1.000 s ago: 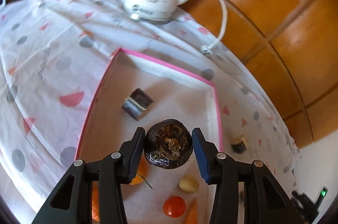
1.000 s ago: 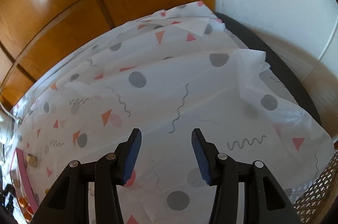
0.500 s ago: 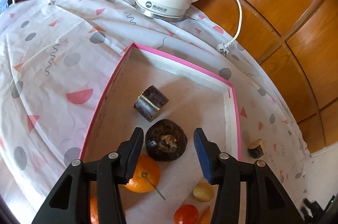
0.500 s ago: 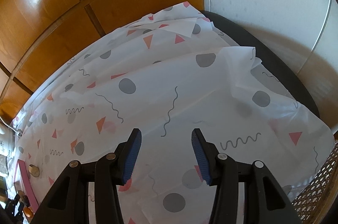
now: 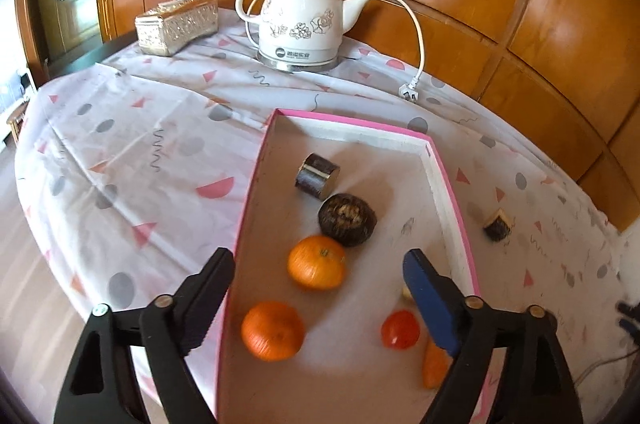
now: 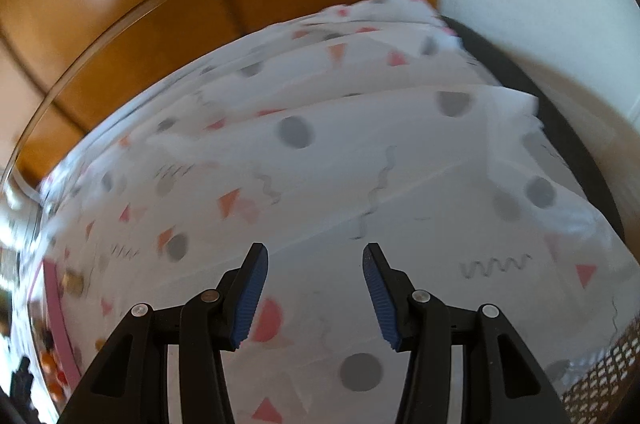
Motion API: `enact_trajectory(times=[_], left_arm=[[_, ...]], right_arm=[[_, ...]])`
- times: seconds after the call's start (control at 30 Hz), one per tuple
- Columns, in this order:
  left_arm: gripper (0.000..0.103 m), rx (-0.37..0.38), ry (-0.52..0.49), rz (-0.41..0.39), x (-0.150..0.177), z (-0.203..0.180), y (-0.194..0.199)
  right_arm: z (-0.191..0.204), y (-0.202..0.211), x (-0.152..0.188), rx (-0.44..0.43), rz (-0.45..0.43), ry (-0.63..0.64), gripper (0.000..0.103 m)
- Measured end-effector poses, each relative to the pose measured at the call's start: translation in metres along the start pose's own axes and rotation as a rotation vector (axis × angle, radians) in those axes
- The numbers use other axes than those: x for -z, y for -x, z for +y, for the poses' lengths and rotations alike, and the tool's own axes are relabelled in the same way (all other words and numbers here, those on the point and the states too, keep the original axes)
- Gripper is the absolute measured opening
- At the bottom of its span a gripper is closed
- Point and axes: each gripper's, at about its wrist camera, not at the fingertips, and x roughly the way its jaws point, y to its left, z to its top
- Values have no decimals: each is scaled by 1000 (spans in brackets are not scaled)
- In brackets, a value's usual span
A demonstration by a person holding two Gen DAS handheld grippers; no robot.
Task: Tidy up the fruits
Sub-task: 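Withdraw the left gripper while the right gripper moves toward the remaining items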
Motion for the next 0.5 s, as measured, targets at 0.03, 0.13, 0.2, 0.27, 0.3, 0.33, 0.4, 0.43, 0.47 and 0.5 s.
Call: enact_trajectory(times=[0.03,0.13,0.2,0.27,0.3,0.33,0.4,0.43,0.47,0.5], left_arm=[[92,-3,-3,-1,4,1,2],[94,2,1,10,12,4,5],[96,5,15,20,16,7,5],[96,6,28,28,19,10,6],[96,8,33,30,20,11,7],[96,7,35,29,21,12,7],[97,6,35,22,22,13,10],[98,5,35,18,22,14,11],[101,3,37,15,22,14,12],[102,0,39,14,22,16,13]], right_arm=[[6,-1,2,-14,5,28,50],[29,-3,8,-82,25,130,50],[45,-5,16,-121,44,198,50],[63,-6,26,-155,71,269,50],[71,-6,31,-171,79,303,50],[77,-6,35,-185,85,335,50],[95,-3,47,-216,98,407,50],[102,-3,53,-231,104,431,50],[110,-4,58,-246,111,457,50],[122,-3,65,-263,118,493,50]])
